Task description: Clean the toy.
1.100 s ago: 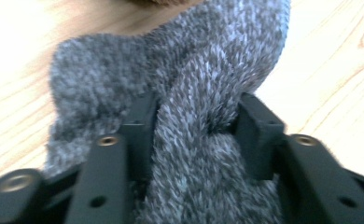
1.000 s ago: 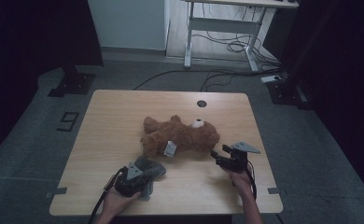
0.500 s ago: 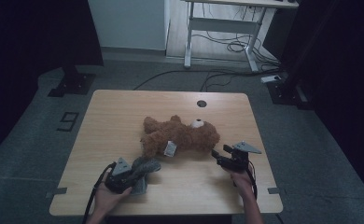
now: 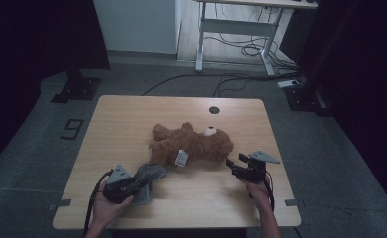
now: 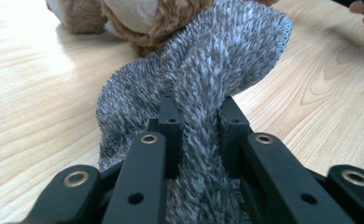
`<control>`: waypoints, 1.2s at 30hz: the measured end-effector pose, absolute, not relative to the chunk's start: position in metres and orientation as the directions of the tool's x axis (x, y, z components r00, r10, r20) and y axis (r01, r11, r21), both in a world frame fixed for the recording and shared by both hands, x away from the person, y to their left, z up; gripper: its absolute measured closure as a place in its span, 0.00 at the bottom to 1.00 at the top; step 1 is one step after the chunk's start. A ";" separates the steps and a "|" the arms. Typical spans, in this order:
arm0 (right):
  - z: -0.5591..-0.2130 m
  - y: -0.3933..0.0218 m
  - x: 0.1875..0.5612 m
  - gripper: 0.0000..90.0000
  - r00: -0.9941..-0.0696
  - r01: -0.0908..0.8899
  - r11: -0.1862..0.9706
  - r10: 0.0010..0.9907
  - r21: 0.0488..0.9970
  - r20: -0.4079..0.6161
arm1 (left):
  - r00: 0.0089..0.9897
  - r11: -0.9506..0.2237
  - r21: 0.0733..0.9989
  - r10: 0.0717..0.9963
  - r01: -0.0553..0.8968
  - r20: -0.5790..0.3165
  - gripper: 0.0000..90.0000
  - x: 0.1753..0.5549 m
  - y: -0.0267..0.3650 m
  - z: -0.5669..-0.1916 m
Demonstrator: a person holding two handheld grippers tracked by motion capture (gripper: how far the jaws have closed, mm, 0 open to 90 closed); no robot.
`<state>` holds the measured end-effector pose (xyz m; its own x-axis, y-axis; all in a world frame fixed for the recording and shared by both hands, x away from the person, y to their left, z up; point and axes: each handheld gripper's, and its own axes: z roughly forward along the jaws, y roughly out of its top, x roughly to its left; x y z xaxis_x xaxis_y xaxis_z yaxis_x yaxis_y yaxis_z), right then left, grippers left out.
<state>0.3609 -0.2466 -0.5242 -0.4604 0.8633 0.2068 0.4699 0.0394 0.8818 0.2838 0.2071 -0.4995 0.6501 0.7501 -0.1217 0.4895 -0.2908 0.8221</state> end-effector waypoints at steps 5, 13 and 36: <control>-0.523 -0.247 0.360 0.37 -0.464 0.465 0.037 0.861 0.885 0.208 | 0.645 -0.260 0.839 0.753 0.478 -0.134 0.84 0.282 0.215 -0.492; -0.520 -0.246 0.360 0.36 -0.479 0.453 0.042 0.854 0.891 0.203 | 0.613 -0.209 0.854 0.775 0.476 -0.152 0.84 0.282 0.229 -0.486; -0.504 -0.222 0.404 0.53 -0.554 0.456 0.105 0.811 0.884 0.190 | 0.549 -0.094 0.889 0.814 0.448 -0.191 0.84 0.286 0.253 -0.467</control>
